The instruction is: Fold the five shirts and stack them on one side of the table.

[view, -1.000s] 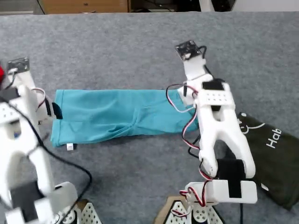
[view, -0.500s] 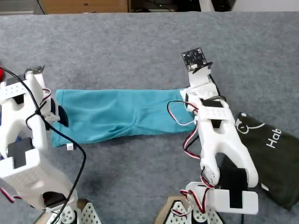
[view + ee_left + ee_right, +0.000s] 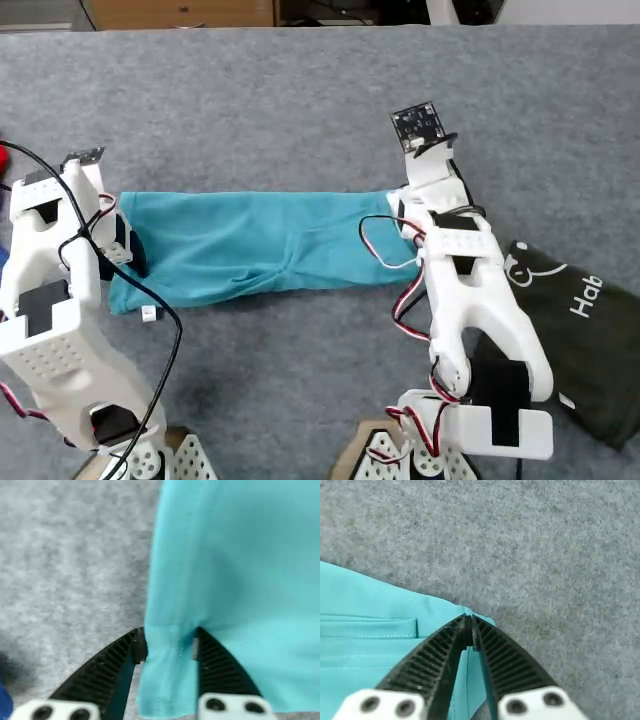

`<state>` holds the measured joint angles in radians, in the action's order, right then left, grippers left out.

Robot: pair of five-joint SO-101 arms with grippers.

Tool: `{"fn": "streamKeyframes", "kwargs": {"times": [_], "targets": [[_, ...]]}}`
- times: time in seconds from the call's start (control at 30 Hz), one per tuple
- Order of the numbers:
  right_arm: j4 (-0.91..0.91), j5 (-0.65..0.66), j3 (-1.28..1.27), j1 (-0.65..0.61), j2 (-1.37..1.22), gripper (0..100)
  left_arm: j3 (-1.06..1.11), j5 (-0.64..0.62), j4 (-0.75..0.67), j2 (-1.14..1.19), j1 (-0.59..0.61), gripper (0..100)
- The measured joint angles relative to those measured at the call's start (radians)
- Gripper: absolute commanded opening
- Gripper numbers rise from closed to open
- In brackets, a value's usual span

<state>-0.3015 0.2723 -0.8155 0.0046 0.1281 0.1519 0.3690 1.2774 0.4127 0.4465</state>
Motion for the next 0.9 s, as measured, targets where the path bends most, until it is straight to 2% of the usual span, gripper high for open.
{"fn": "streamKeyframes", "kwargs": {"times": [0.07, 0.37, 0.5, 0.67, 0.77, 0.9], "targets": [[0.000, 0.000, 0.000, 0.000, 0.000, 0.5, 0.000, 0.000, 0.000, 0.000, -0.002, 2], [0.000, 0.000, 0.000, 0.000, 0.000, 0.5, -0.028, 0.000, 0.025, 0.012, -0.002, 2], [0.000, -0.005, 0.000, 0.003, 0.000, 0.5, -0.152, 0.002, 0.135, 0.028, 0.002, 2], [0.000, -0.110, 0.000, 0.063, 0.000, 0.5, -0.437, -0.028, 0.374, 0.029, 0.029, 2], [0.006, -0.152, 0.000, 0.092, 0.000, 0.5, -0.592, -0.061, 0.450, 0.028, -0.015, 2], [0.009, -0.173, 0.000, 0.114, 0.000, 0.5, -0.661, -0.124, 0.468, 0.028, -0.123, 2]]}}
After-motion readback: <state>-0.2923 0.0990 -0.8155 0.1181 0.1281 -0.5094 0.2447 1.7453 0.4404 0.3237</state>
